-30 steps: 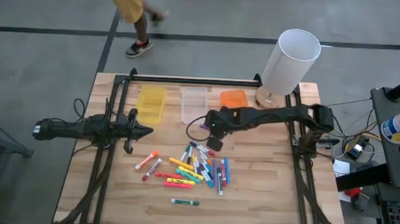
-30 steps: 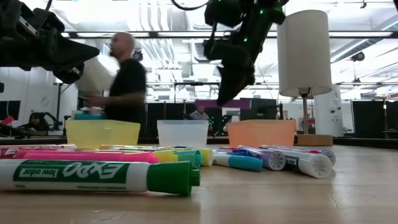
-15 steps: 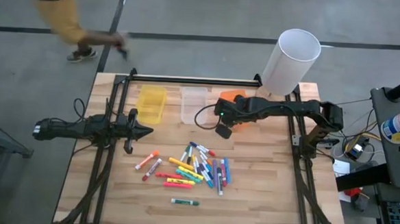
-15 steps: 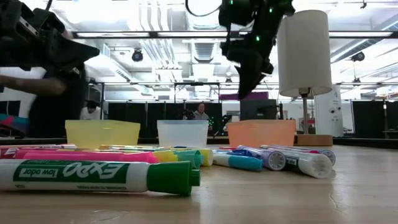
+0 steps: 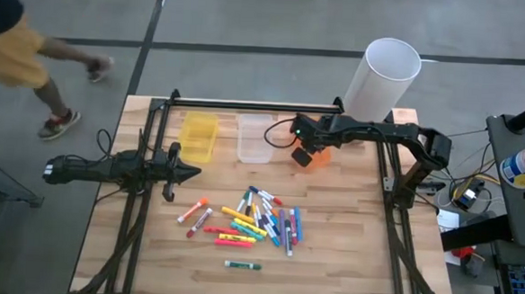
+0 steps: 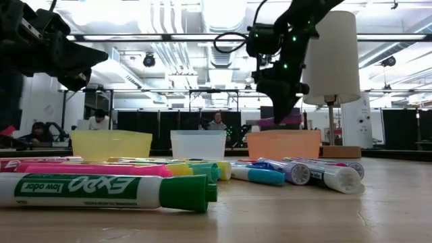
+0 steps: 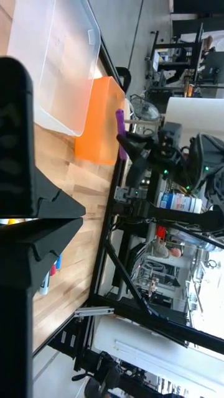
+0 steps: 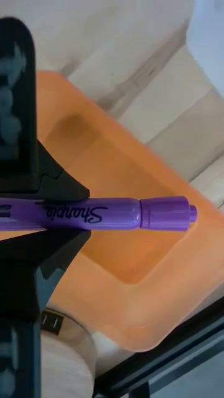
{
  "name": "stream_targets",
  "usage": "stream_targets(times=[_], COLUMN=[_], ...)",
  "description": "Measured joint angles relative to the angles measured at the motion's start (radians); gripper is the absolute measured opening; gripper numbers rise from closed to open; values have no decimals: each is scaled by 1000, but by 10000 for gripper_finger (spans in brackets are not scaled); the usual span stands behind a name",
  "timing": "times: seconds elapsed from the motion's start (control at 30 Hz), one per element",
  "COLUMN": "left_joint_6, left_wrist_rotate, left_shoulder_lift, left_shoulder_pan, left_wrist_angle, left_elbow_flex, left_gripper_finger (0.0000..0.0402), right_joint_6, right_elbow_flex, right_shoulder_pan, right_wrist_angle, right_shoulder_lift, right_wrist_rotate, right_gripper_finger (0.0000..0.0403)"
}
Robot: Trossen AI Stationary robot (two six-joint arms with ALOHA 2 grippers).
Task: Pick & Place Markers
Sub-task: Put the large violet highlighter pen into the orange bin, then put the large blue highlighter pen into the orange bin
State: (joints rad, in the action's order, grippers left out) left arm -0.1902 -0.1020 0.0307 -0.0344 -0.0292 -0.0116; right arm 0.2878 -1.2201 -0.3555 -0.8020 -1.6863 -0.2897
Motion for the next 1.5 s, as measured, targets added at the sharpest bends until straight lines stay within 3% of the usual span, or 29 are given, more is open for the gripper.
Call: stream_targets(times=[0.33,0.73,1.27,1.5], left_joint_6=[0,0,0,0], left_wrist_rotate=[0,0,0,1], left_shoulder_lift=[0,0,0,0], left_shoulder_pan=[0,0,0,0], left_wrist_angle=[0,0,0,1], left_elbow_flex=[0,0,0,0], left_gripper_finger=[0,0,0,0], right_joint_6=[-15,-11,-9,62], right_elbow_flex=[114,151,149,100], right_shoulder_pan=[-106,-114,-114,-68], right_wrist_angle=[187,214,230,141], right_shoulder_lift=[0,0,0,36], right_wrist_rotate=[86,90,81,170], right_gripper_finger=[59,72,137,132])
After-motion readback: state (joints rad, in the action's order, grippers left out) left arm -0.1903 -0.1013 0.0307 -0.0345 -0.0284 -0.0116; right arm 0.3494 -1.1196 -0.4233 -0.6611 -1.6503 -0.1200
